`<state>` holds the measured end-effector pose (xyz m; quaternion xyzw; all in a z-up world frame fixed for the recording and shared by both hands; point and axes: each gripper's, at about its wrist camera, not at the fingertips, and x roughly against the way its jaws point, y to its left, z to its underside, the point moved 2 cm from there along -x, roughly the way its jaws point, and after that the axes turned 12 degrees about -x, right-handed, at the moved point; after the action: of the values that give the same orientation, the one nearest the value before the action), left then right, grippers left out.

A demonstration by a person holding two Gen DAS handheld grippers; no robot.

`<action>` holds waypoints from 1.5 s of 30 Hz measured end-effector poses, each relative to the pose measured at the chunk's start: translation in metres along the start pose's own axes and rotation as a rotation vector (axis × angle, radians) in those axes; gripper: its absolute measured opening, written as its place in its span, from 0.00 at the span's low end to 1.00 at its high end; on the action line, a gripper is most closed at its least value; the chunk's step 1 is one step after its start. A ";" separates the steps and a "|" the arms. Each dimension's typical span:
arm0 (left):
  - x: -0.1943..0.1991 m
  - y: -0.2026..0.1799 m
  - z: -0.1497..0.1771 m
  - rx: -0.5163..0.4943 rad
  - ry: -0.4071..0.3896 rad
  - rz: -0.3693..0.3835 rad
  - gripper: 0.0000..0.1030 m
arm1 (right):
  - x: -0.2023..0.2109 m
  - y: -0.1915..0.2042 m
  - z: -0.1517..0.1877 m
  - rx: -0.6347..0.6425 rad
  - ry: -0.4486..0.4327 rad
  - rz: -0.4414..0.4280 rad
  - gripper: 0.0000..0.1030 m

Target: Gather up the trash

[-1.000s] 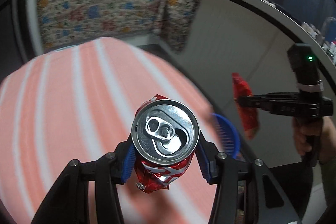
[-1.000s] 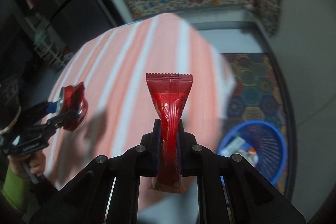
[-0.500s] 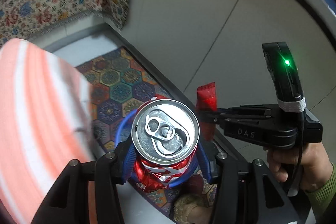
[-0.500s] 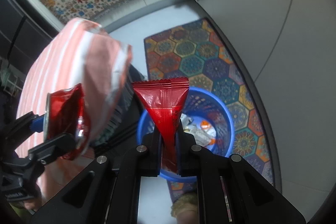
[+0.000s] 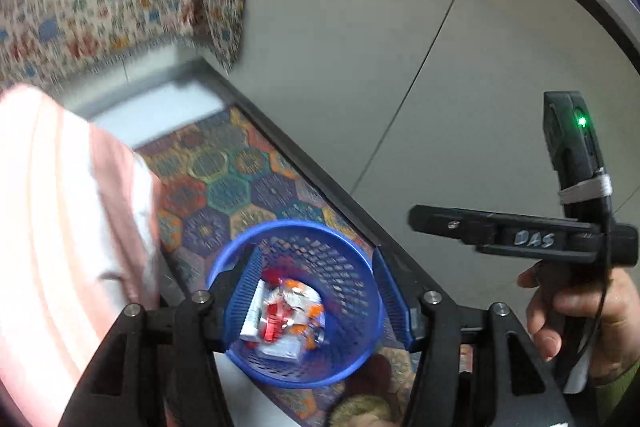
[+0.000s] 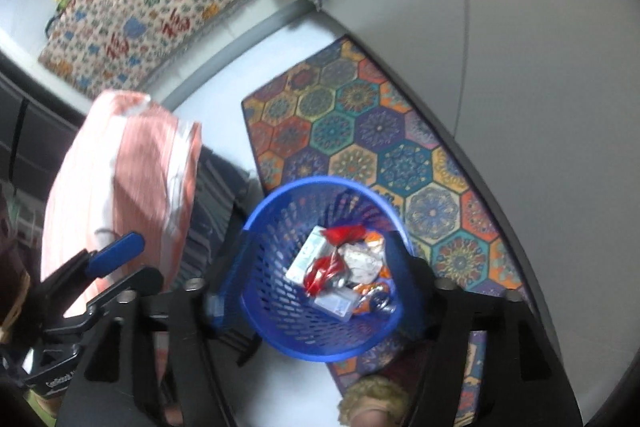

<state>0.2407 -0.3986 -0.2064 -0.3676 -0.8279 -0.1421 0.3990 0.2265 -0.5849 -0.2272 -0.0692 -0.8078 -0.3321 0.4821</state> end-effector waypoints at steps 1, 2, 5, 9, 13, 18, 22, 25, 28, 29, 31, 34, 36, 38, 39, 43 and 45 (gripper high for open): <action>0.009 -0.004 0.000 -0.017 -0.012 -0.028 0.67 | 0.009 0.000 0.002 -0.012 -0.015 -0.003 0.90; 0.018 -0.006 0.001 -0.031 -0.016 -0.043 0.77 | 0.017 0.000 0.005 -0.021 -0.029 -0.003 0.98; 0.041 -0.015 0.007 -0.057 -0.002 -0.061 0.85 | 0.041 0.002 0.019 -0.007 -0.068 0.013 1.00; 0.069 -0.029 0.028 -0.080 0.013 -0.125 0.87 | 0.075 0.001 0.061 0.041 -0.148 0.104 1.00; 0.086 -0.041 0.052 -0.090 0.036 -0.124 0.88 | 0.104 -0.004 0.110 0.065 -0.235 0.147 1.00; 0.100 -0.051 0.071 -0.053 0.057 -0.184 0.88 | 0.118 0.000 0.137 0.099 -0.300 0.139 1.00; 0.107 -0.058 0.076 -0.066 0.079 -0.264 0.88 | 0.116 0.004 0.140 0.145 -0.287 0.124 1.00; 0.111 -0.051 0.076 -0.021 0.083 -0.210 0.88 | 0.114 0.010 0.145 0.167 -0.274 0.131 1.00; 0.112 -0.046 0.075 -0.013 0.091 -0.211 0.88 | 0.107 0.014 0.146 0.193 -0.247 0.132 1.00; 0.111 -0.045 0.075 -0.010 0.094 -0.211 0.88 | 0.106 0.014 0.146 0.198 -0.239 0.133 1.00; 0.112 -0.044 0.077 -0.002 0.097 -0.210 0.88 | 0.105 0.016 0.148 0.199 -0.233 0.134 1.00; 0.110 -0.044 0.077 0.004 0.097 -0.212 0.88 | 0.105 0.014 0.149 0.190 -0.229 0.131 1.00; 0.108 -0.043 0.076 0.000 0.098 -0.217 0.88 | 0.104 0.014 0.150 0.190 -0.226 0.132 1.00; 0.105 -0.044 0.074 0.001 0.100 -0.223 0.88 | 0.103 0.014 0.150 0.195 -0.222 0.133 1.00; 0.104 -0.044 0.074 0.001 0.100 -0.223 0.88 | 0.102 0.015 0.151 0.200 -0.220 0.137 1.00; 0.104 -0.043 0.076 0.007 0.101 -0.221 0.88 | 0.101 0.018 0.153 0.211 -0.215 0.144 1.00; 0.104 -0.042 0.076 0.008 0.102 -0.220 0.88 | 0.100 0.019 0.153 0.214 -0.214 0.147 1.00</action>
<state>0.1248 -0.3358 -0.1729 -0.2650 -0.8425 -0.2005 0.4241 0.0696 -0.4992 -0.1840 -0.1114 -0.8779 -0.1989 0.4210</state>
